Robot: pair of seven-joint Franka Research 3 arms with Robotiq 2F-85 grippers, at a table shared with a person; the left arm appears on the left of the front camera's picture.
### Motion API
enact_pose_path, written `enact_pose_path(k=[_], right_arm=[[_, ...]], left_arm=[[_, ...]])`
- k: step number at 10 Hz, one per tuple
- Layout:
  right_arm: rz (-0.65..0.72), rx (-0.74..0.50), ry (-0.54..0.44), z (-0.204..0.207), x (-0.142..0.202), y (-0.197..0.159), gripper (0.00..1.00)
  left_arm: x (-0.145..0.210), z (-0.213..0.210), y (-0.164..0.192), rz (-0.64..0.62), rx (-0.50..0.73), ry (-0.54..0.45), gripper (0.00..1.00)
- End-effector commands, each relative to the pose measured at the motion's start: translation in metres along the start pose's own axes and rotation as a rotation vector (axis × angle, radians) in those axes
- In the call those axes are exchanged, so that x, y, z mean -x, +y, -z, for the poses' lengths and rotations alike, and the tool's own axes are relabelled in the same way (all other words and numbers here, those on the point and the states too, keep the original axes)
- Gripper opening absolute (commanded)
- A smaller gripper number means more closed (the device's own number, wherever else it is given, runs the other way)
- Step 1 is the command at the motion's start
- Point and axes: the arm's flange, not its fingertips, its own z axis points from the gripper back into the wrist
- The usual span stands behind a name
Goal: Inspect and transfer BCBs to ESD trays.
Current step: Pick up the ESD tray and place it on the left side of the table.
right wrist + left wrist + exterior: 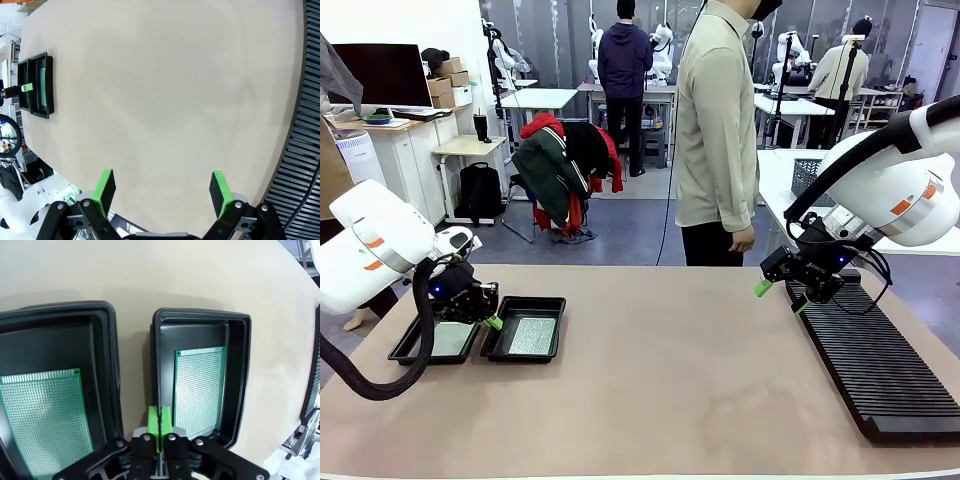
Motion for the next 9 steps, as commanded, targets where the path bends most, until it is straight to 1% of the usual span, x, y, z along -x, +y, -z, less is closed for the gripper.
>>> enact_pose_path(k=[1,2,8,9], right_arm=[[0.015,0.023,-0.004,0.0007,-0.0015,0.0015,1.00],[0.015,0.023,-0.004,0.0007,-0.0015,0.0015,1.00],[0.015,0.023,-0.004,0.0007,-0.0015,0.0015,1.00],[0.015,0.023,-0.004,0.0007,-0.0015,0.0015,1.00]], left_arm=[[0.0077,0.0064,0.0008,0.020,0.012,-0.041,0.03],[0.0000,0.0000,0.0000,0.000,0.000,0.000,0.03],[0.0009,0.0012,-0.0005,0.001,-0.007,-0.004,0.03],[0.0020,0.0016,-0.0065,-0.008,-0.018,-0.005,0.18]])
